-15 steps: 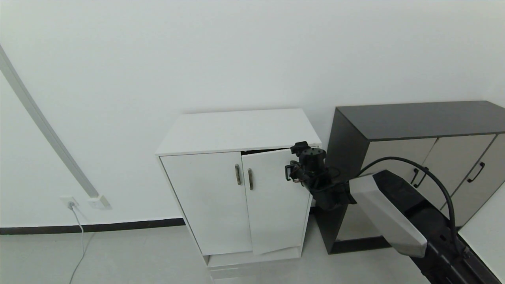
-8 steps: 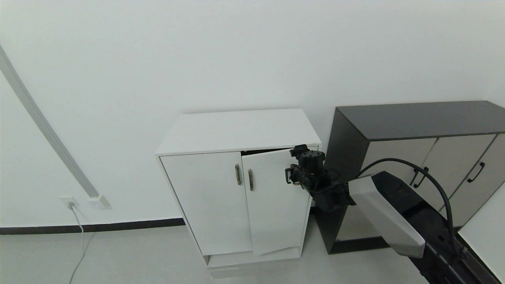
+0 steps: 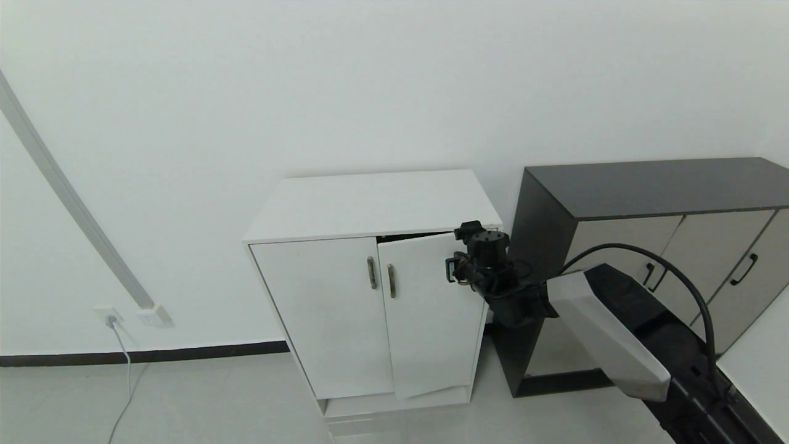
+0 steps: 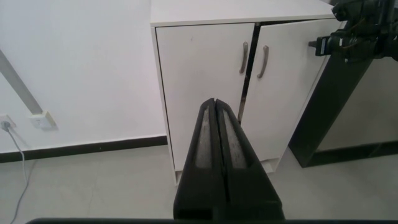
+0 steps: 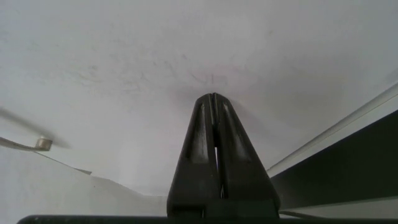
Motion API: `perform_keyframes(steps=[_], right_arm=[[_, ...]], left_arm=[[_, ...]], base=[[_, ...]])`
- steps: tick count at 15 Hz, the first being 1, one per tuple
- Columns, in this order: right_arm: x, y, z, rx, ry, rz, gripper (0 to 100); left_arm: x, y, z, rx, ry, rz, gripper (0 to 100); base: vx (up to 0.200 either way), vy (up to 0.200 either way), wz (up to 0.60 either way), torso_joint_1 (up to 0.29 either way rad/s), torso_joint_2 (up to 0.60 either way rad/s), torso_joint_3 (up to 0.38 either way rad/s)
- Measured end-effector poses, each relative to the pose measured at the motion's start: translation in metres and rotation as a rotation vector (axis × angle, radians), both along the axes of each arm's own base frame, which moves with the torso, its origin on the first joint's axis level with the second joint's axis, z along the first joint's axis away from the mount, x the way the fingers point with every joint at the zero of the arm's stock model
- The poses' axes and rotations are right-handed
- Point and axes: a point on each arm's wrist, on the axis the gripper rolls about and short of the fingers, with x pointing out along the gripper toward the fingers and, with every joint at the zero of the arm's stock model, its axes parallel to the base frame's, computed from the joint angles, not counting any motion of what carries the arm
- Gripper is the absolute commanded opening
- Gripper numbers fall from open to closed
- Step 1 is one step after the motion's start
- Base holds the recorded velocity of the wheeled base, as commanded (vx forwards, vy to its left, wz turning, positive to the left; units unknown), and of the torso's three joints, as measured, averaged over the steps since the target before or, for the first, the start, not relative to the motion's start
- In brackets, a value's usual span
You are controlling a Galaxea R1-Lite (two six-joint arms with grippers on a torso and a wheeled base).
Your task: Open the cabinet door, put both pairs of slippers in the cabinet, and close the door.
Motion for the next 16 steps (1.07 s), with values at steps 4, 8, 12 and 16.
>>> perform_keyframes(steps=[4, 8, 12, 16], right_arm=[[-0.035, 0.002, 0.014, -0.023, 0.034, 0.037, 0], [-0.092, -0.005, 0.037, -0.043, 0.062, 0.086, 0], [-0.157, -0.02, 0.046, -0.047, 0.072, 0.141, 0], [-0.208, -0.031, 0.045, -0.034, 0.05, 0.199, 0]], left_arm=[[0.0, 0.0, 0.0, 0.0, 0.0, 0.0, 0], [0.0, 0.0, 0.0, 0.0, 0.0, 0.0, 0], [0.0, 0.0, 0.0, 0.0, 0.0, 0.0, 0], [0.0, 0.0, 0.0, 0.0, 0.0, 0.0, 0]], base=[[0.0, 0.0, 0.0, 0.0, 0.0, 0.0], [0.0, 0.0, 0.0, 0.0, 0.0, 0.0], [0.0, 0.0, 0.0, 0.0, 0.0, 0.0], [0.2, 0.0, 0.0, -0.007, 0.0, 0.006]])
